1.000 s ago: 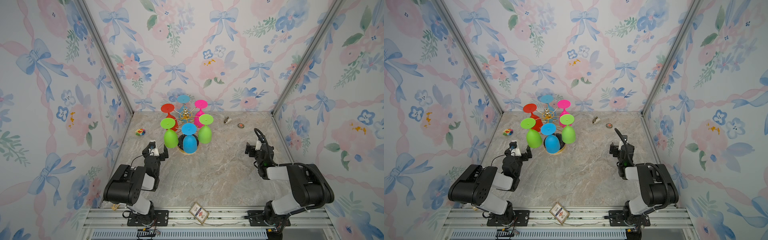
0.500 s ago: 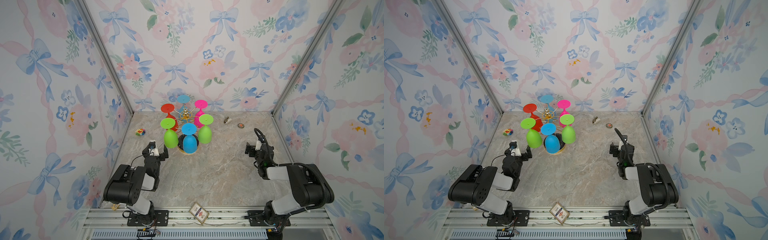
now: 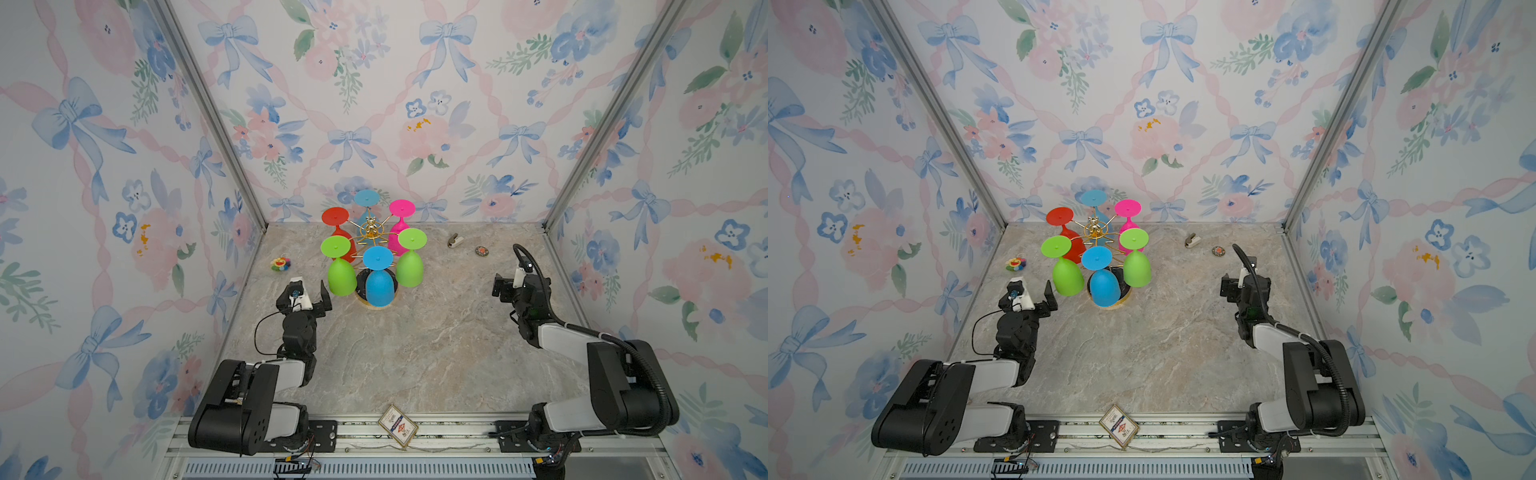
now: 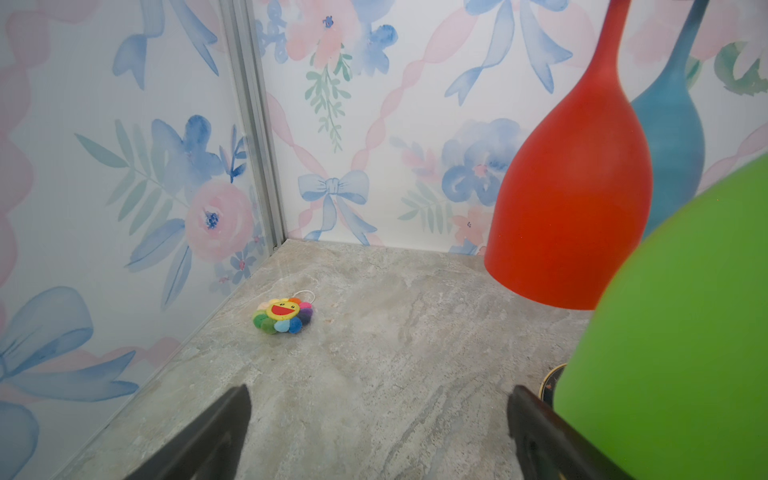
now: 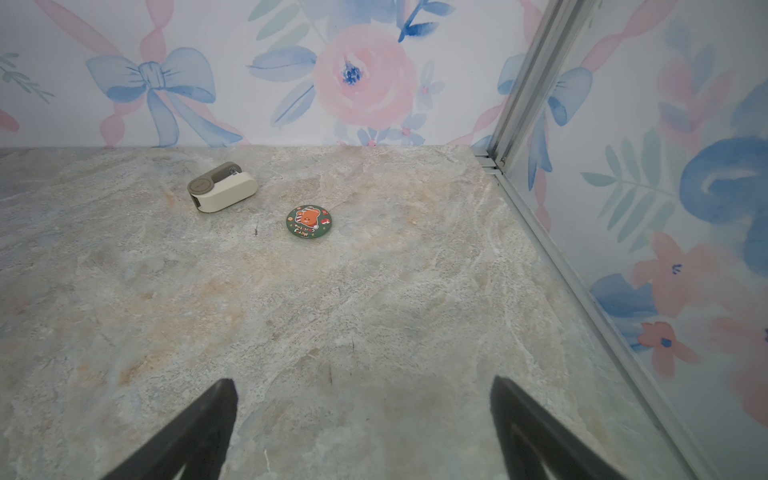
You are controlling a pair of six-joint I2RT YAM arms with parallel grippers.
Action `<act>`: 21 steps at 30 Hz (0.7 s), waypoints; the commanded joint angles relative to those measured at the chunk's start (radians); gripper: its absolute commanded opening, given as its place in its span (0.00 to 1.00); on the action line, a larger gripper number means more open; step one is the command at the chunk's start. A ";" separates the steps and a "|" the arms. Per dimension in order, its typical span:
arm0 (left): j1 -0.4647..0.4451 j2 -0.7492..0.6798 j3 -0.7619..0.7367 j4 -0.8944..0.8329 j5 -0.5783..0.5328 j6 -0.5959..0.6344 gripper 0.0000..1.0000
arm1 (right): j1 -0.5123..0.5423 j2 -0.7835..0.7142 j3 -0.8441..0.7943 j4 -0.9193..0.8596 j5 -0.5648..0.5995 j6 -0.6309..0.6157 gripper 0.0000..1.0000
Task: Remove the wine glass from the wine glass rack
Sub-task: 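Raise both arms toward the glass rack, right gripper reaching its nearer side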
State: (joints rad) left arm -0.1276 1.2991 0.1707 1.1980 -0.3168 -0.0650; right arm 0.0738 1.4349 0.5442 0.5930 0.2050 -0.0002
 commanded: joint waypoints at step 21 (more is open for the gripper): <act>-0.020 -0.265 0.339 -0.819 -0.115 -0.238 0.98 | 0.076 -0.269 0.334 -0.760 -0.039 0.282 1.00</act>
State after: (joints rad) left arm -0.1436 1.0542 0.4461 0.5426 -0.4450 -0.2424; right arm 0.1398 1.1950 0.8295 -0.0055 0.2333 0.2108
